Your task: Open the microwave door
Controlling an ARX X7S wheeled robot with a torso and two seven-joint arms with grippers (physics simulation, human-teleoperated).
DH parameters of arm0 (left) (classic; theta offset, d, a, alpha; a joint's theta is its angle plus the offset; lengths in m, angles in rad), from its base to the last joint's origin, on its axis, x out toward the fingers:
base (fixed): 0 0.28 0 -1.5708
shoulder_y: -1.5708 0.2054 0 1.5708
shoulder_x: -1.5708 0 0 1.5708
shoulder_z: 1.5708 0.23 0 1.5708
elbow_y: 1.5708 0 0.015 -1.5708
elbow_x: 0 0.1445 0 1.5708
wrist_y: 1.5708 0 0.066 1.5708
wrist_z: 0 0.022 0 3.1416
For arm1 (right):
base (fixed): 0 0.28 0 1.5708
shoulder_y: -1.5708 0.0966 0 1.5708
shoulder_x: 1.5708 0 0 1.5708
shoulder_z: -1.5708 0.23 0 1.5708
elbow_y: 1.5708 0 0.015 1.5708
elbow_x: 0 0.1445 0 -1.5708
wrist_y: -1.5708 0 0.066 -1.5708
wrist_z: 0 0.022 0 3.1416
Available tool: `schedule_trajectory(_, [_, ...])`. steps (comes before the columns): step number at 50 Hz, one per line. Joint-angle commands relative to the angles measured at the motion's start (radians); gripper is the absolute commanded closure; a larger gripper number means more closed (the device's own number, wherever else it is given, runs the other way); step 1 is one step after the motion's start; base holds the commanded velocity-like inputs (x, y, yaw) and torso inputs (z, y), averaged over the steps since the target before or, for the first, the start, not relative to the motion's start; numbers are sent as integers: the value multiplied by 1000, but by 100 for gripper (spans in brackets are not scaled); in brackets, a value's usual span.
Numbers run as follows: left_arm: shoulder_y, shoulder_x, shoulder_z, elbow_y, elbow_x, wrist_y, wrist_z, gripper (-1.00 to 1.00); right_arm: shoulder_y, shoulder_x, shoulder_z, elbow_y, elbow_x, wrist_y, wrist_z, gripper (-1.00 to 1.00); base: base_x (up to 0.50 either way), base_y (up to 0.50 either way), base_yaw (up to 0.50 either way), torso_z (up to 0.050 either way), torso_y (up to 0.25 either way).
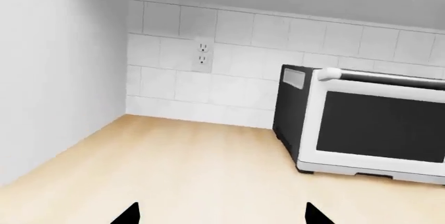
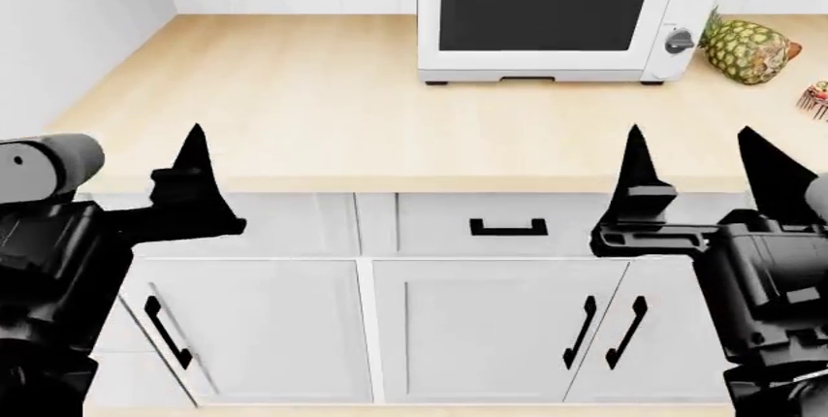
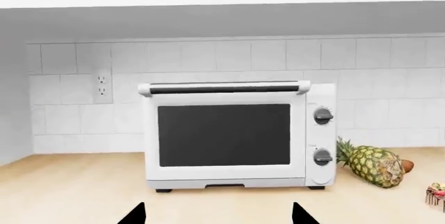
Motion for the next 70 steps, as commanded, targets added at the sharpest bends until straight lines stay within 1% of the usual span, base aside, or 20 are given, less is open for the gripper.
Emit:
schedule_trajectory(1, [-260,-338,-63,-20,-748,-7,-484,-100,268,342,90,-97,681,85,465,-100,0,0,0,50,23])
schedule_trajectory(6, [-380,-481,31,-28,-874,91,-584,-100,427,474,42,-73,851,54,567,-100,0,108,0,26,4])
schedule_trajectory(9, [-447,-535,83,-34,-925,138,-620,-100,476,520,35,-58,911,34,587,-100,31,424,0,0,0])
schedule_trajectory(14, [-505,-589,102,-42,-978,198,-657,-100,532,543,11,-46,948,19,601,-100,58,500,0,0,0])
schedule_trajectory(20, [-537,-629,118,-55,-990,213,-669,-100,623,534,-77,-32,951,33,619,-100,61,500,0,0,0])
schedule_trajectory(27, [-571,-653,141,-58,-995,223,-669,-100,694,549,-133,-26,968,43,664,-100,60,500,0,0,0])
schedule_trajectory(34, [-533,-661,86,-40,-1002,218,-666,-100,725,552,-154,-21,984,39,683,-100,59,500,0,0,0])
schedule_trajectory(41, [-549,-678,99,-43,-1005,226,-663,-100,754,562,-177,-14,991,50,690,-100,60,500,0,0,0])
schedule_trajectory(46, [-559,-695,66,-48,-1010,233,-658,-100,758,568,-175,-4,1006,42,692,-100,60,500,0,0,0])
schedule_trajectory(51, [-543,-686,55,-55,-998,225,-649,-100,779,563,-194,-1,1016,44,693,-100,58,500,0,0,0])
schedule_trajectory(53, [-547,-689,59,-58,-998,227,-647,-100,795,564,-205,0,1019,48,696,-100,59,500,0,0,0])
schedule_trajectory(55, [-578,-708,65,-74,-1005,235,-635,-100,804,562,-213,0,1021,49,697,-100,61,500,0,0,0])
schedule_trajectory(61, [-629,-726,113,-87,-1004,253,-626,-100,848,560,-249,6,1029,62,712,-100,61,500,0,0,0])
schedule_trajectory(65, [-654,-760,96,-99,-1036,265,-616,-100,853,560,-255,3,1031,65,714,-100,59,500,0,0,0])
schedule_trajectory(70, [-622,-745,57,-107,-1042,261,-610,-100,877,570,-260,5,1046,64,718,-100,60,500,0,0,0])
